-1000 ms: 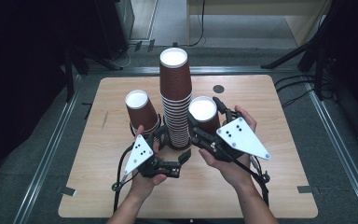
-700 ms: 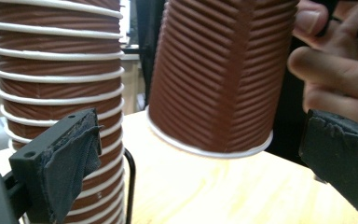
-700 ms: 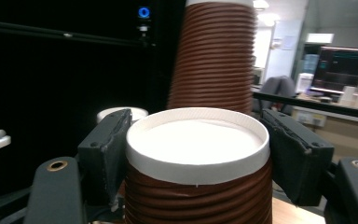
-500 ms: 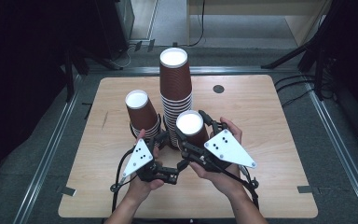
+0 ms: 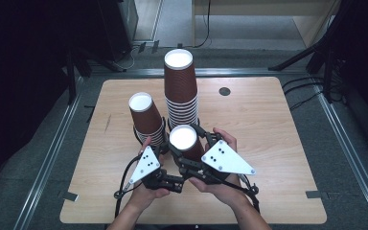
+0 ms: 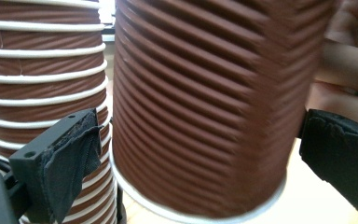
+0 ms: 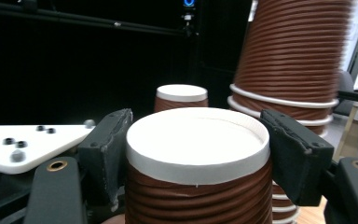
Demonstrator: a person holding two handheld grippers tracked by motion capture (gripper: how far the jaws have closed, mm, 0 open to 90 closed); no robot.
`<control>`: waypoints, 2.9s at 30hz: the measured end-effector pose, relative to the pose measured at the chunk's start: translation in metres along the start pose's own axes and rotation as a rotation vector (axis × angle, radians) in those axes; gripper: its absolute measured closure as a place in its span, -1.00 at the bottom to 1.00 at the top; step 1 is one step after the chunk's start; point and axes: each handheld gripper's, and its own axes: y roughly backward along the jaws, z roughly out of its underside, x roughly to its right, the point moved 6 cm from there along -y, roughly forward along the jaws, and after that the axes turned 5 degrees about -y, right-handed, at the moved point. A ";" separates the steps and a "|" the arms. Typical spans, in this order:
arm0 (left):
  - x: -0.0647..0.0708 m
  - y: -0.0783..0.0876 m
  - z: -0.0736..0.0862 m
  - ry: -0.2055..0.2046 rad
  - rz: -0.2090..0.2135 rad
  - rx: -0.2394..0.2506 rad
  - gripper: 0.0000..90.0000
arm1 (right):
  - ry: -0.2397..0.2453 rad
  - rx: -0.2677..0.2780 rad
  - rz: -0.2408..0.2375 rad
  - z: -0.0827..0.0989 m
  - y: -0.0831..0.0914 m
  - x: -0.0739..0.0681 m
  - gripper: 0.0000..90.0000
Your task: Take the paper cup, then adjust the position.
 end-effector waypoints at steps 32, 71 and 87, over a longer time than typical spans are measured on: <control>0.003 -0.004 0.005 -0.021 -0.033 -0.031 -0.91 | -0.024 -0.004 -0.016 0.005 0.003 -0.010 -0.40; -0.021 0.005 0.011 -0.146 0.007 -0.216 -0.76 | 0.017 -0.122 -0.077 0.022 0.030 0.015 -0.70; -0.011 -0.002 0.035 -0.352 -0.012 -0.384 -0.76 | -0.015 -0.293 -0.163 0.050 0.023 0.020 -0.70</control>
